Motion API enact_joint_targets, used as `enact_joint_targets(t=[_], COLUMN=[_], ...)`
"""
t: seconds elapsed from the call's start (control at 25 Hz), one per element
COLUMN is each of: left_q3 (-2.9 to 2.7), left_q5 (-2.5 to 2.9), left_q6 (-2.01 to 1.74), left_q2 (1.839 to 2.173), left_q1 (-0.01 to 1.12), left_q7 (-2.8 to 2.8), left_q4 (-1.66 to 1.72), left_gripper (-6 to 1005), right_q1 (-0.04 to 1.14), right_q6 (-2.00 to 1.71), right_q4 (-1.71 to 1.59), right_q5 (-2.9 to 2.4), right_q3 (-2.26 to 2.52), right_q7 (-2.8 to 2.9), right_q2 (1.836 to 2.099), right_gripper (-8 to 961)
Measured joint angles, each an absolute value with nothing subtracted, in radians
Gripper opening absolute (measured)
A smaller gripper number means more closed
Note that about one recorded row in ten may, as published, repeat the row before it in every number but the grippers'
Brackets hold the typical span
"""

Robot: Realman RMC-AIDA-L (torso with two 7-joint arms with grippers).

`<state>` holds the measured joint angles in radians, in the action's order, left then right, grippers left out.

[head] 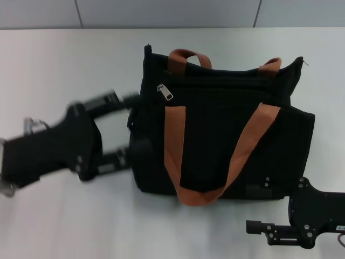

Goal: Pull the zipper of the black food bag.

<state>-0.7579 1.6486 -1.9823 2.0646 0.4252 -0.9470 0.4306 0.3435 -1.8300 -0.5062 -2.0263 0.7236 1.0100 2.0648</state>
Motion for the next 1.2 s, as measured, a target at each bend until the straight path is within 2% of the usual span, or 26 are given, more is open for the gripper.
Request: enact_joint_targets(t=[0.2, 0.24, 0.44, 0.56, 0.76, 0.92, 1.2], left_q3=[-0.756, -0.757, -0.764, -0.764, -0.766, -0.767, -0.768], left_q5=[1.579, 1.582, 1.616, 1.646, 1.760, 1.787, 1.818], left_q6=[-1.909, -1.852, -1.747, -1.712, -1.679, -1.610, -1.527], left_q2=[2.043, 2.025, 1.994, 1.991, 1.994, 2.021, 2.041], left_q1=[0.434, 0.442, 0.447, 0.450, 0.484, 0.504, 0.537], left_q7=[-0.963, -0.975, -1.001, -1.016, -1.046, -1.037, -1.020], left_q4=[0.438, 0.440, 0.474, 0.495, 0.515, 0.515, 0.516], left_gripper=[751, 751, 749, 748, 747, 746, 744], right_q1=[0.340, 0.339, 0.339, 0.339, 0.342, 0.343, 0.344], right_q6=[-1.830, -1.830, -1.830, -1.830, -1.830, -1.830, -1.830], right_q4=[-0.506, -0.506, -0.506, -0.506, -0.508, -0.509, -0.513], right_q5=[-2.026, -2.026, -2.026, -2.026, -2.026, -2.026, -2.025], right_q3=[0.724, 0.723, 0.723, 0.723, 0.722, 0.722, 0.722], right_q7=[1.010, 1.009, 1.009, 1.009, 1.014, 1.015, 1.016], right_q2=[2.065, 2.065, 2.065, 2.065, 2.065, 2.065, 2.065], right_gripper=[682, 682, 683, 683, 683, 684, 682])
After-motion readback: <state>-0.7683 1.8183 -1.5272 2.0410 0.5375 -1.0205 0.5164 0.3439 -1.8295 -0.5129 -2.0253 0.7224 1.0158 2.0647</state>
